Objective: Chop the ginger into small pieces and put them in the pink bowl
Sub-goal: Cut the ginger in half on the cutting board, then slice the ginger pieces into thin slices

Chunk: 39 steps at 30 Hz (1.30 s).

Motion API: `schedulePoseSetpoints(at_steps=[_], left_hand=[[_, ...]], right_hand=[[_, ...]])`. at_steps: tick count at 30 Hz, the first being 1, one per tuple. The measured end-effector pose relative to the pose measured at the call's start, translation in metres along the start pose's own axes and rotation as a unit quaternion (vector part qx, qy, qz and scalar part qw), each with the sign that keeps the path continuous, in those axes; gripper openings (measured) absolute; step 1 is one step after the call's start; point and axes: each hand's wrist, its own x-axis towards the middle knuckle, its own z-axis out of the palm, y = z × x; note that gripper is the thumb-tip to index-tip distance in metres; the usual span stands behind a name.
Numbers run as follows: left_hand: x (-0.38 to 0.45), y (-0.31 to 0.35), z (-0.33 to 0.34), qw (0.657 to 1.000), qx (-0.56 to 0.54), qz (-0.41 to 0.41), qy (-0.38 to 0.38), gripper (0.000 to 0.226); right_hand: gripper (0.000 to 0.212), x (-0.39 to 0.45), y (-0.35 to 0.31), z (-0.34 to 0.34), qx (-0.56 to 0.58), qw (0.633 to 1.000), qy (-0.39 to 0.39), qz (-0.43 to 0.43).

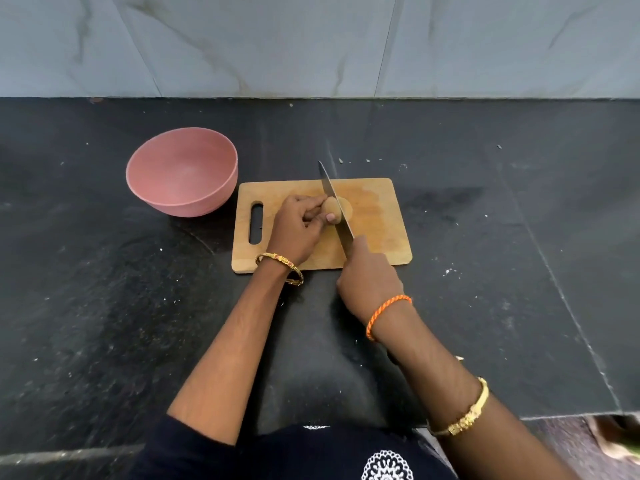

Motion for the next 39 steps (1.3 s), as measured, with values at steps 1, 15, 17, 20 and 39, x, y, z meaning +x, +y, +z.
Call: schedulePoseSetpoints(at_steps=[1,15,17,20,39], left_hand=[[0.000,-0.001,0.000,1.000,0.002,-0.001,-0.010,0.038],[-0.010,0.019,-0.042,0.983,0.018,-0.110,-0.149,0.058],[-0.012,0.023,-0.044,0.980,0.048,-0.102,-0.164,0.060],[-0.010,0.025,-0.045,0.978,0.092,-0.096,-0.161,0.062],[0.023,0.046,-0.004,0.977,0.211,0.007,-0.042,0.043]], right_hand=[[0.012,-0.001,0.001,0.000,-0.007,1.000,-0.001,0.000],[0.029,-0.034,0.045,-0.032,0.074,0.994,0.063,-0.047],[0.031,-0.023,0.045,-0.035,0.110,0.988,0.097,-0.054],[0.030,0.000,0.046,-0.036,0.151,0.978,0.134,-0.047],[0.032,0.048,0.058,-0.022,0.224,0.961,0.160,-0.043]])
